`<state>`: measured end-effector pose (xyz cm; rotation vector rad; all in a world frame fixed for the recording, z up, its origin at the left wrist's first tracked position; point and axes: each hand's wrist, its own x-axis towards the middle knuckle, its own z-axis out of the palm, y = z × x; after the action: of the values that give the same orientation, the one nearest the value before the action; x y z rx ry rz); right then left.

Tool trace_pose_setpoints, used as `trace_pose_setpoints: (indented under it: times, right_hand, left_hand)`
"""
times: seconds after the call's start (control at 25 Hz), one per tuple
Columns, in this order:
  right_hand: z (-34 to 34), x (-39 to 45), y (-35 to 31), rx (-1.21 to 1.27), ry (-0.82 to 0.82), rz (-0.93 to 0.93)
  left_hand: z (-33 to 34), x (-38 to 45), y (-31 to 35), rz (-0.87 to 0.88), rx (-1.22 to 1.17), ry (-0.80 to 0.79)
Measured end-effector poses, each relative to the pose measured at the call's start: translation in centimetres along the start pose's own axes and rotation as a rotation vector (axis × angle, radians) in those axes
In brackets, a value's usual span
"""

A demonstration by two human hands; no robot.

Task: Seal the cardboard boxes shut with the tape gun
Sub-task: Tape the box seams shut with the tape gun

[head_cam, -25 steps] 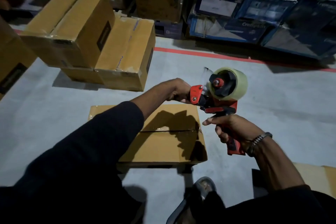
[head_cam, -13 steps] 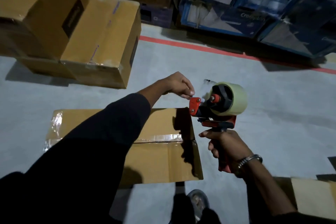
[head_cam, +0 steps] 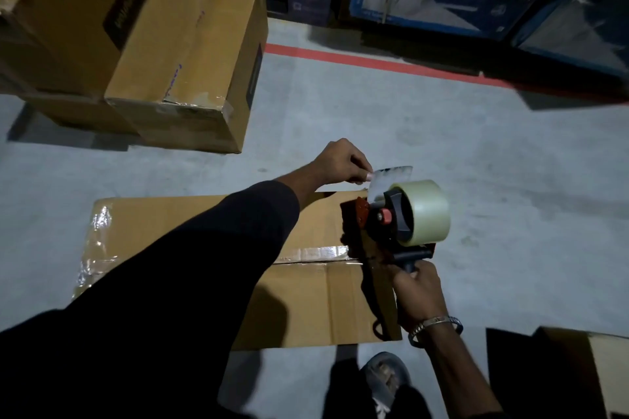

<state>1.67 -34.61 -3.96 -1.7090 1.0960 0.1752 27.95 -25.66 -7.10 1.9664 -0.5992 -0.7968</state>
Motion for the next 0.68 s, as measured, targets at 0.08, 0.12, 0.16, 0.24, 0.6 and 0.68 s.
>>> trace_pose_setpoints:
  times: [0.08,0.12,0.16,0.24,0.6,0.68]
  right_hand:
    - [0.3,0.2,0.0,-0.042,0.025,-0.002]
    - [0.5,0.4,0.1,-0.058,0.031,-0.008]
    - [0.7,0.6,0.1,-0.078,0.035,-0.011]
    - [0.7,1.2,0.5,-0.119,0.047,-0.029]
    - [0.9,2.8,1.5,-0.123,0.063,-0.079]
    - [1.1,3.0,1.6,-0.102,0.072,-0.074]
  left_hand:
    - [0.2,0.2,-0.6,-0.004,0.022,0.014]
    - [0.4,0.3,-0.7,-0.001,0.045,0.018]
    - [0.7,0.5,-0.9,0.011,0.075,0.019]
    - [1.3,1.1,-1.0,0.044,0.137,0.018]
    - [1.9,1.4,-2.8,-0.195,0.309,-0.002]
    - [2.0,1.4,-3.5,-0.292,0.27,0.053]
